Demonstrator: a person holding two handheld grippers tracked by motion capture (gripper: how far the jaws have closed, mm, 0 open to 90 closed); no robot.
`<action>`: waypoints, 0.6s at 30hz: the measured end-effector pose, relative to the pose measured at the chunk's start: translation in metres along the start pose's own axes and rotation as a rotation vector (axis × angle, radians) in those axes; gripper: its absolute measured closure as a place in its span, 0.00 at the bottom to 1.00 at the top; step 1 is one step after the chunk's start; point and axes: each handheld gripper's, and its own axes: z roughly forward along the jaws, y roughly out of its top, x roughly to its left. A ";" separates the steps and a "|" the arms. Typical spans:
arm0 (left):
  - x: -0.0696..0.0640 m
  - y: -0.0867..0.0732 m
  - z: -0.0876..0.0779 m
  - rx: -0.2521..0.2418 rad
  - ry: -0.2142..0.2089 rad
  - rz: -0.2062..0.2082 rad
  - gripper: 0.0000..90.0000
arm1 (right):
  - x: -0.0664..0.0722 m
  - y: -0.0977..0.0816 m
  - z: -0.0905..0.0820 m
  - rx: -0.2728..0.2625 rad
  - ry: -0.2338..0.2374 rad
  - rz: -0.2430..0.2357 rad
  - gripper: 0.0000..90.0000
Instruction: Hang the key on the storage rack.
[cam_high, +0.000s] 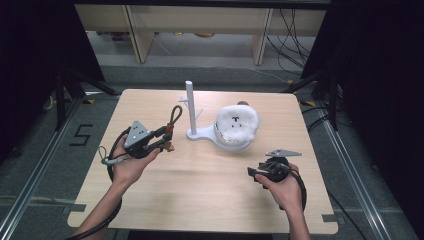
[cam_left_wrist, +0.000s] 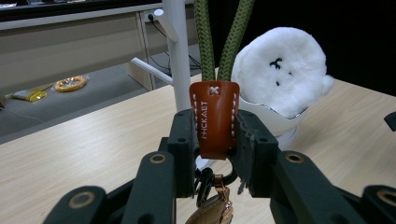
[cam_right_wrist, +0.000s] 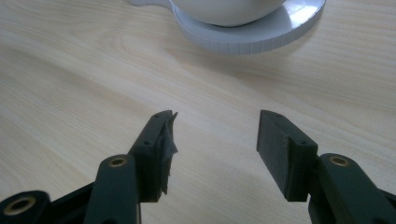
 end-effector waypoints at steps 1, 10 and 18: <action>0.001 0.000 0.001 -0.002 0.000 -0.003 0.77 | 0.000 0.000 0.000 -0.003 -0.001 -0.003 0.52; 0.009 0.002 0.011 0.005 0.023 -0.012 0.77 | 0.002 0.000 -0.001 0.020 -0.023 0.020 0.52; 0.018 0.002 0.024 -0.007 0.029 0.015 0.76 | 0.004 0.000 -0.002 0.025 -0.004 0.035 0.52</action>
